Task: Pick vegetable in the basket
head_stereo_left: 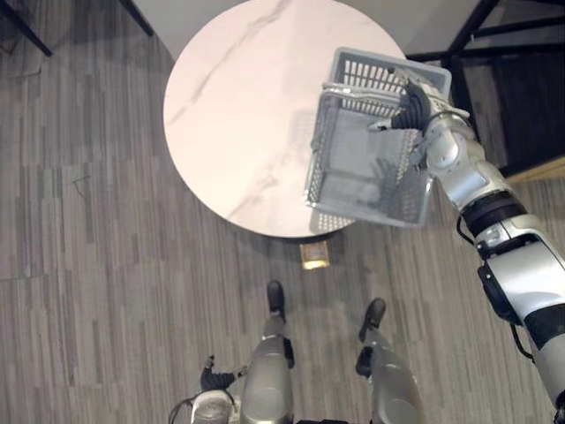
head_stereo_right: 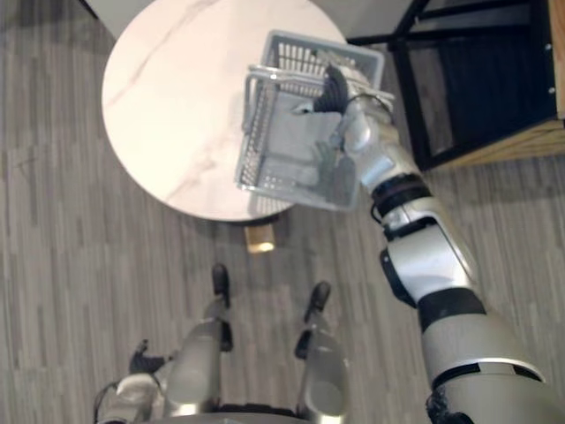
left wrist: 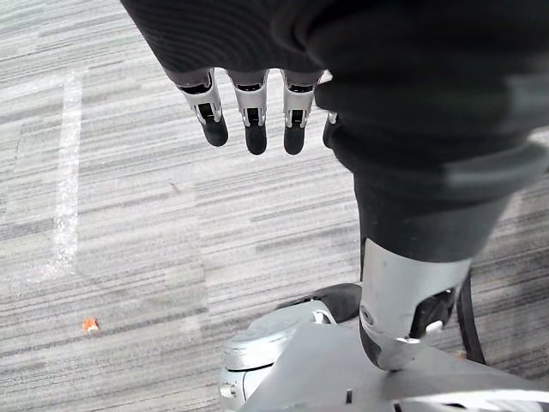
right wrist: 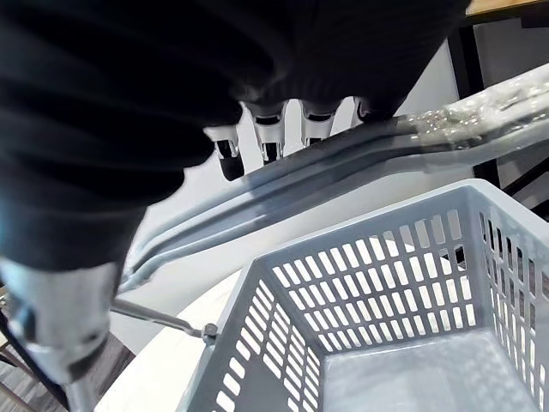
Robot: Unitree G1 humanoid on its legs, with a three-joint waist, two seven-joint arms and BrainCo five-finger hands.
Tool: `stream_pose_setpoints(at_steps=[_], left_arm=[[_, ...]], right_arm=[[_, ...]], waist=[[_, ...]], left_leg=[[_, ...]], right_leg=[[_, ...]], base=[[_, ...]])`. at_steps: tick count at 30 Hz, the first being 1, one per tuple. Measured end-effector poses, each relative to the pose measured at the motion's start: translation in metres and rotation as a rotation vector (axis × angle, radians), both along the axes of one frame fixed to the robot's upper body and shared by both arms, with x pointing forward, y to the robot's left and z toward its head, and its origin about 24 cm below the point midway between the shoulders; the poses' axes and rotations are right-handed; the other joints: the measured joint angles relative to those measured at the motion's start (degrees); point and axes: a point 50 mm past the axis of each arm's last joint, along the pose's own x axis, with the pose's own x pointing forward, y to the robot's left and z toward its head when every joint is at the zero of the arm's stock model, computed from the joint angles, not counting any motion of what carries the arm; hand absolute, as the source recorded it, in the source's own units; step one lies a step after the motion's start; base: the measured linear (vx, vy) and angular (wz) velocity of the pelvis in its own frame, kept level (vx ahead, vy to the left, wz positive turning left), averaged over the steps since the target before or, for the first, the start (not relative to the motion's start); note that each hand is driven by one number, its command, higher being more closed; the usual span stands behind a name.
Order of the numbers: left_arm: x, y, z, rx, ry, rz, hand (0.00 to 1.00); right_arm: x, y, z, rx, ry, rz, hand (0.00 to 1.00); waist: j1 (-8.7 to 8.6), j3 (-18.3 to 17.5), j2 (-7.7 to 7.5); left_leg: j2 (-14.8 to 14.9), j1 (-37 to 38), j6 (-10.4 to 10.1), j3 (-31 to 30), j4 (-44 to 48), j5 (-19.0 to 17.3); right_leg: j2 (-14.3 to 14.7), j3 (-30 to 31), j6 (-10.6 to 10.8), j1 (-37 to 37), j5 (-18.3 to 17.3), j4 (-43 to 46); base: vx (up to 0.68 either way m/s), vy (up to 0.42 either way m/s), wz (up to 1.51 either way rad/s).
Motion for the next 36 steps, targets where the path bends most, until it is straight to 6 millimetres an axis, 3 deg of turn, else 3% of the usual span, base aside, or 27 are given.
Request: stream_pose_setpoints(at_steps=[5,6,15,25,31,36], left_arm=[[0.003,-0.004,0.000,0.003,-0.004,-0.033,0.00],[0.003,-0.005,0.000,0.003,-0.004,-0.037,0.00],[0.008,-0.008,0.002,0.007,-0.015,-0.069,0.00],[0.009,-0.011,0.002,0.010,-0.019,-0.082,0.00],[0.009,-0.011,0.002,0.009,-0.019,-0.081,0.00],[0.008,-0.007,0.002,0.009,-0.015,-0.049,0.00]], right_arm=[[0.002,-0.005,0.003,0.003,0.001,-0.026,0.00],[0.002,-0.005,0.004,0.005,-0.006,-0.032,1.00],[0.001,-0.021,0.008,-0.066,-0.029,-0.097,1.00],[0.000,-0.029,-0.002,-0.250,-0.013,-0.117,1.00],[-0.003,-0.012,-0.021,-0.474,0.059,-0.022,1.00],[-0.013,0.026,-0.046,-0.683,0.112,0.177,1.00]], waist=[[0.16,0.65,1.18],[0.16,0.74,1.36],[0.38,1.15,2.39],[1.27,1.26,2.82],[1.29,1.12,2.85],[1.22,0.54,2.58]], left_leg=[[-0.08,-0.02,-0.02,-0.10,0.00,0.01],[-0.08,-0.04,-0.02,-0.14,-0.01,0.02],[-0.21,-1.26,0.03,-1.41,-0.10,0.25],[-0.42,-0.97,0.11,-1.49,0.01,0.31],[-0.49,1.04,0.08,-1.23,0.01,0.28],[-0.04,3.48,-0.24,0.07,0.00,0.00]], right_leg=[[-0.07,-0.13,0.00,0.06,0.00,-0.01],[-0.07,-0.16,0.01,0.06,-0.01,-0.01],[-0.17,-1.35,0.02,-0.24,-0.03,-0.02],[-0.40,-1.34,0.04,-0.04,-0.05,0.22],[-0.52,-1.11,0.06,1.68,-0.06,0.29],[-0.15,0.24,0.05,3.26,-0.04,0.18]], base=[[0.00,0.000,0.00],[0.00,0.000,0.00],[0.00,-0.008,0.07],[0.00,0.000,0.00],[0.00,-0.006,-0.02],[0.01,-0.016,-0.15]])
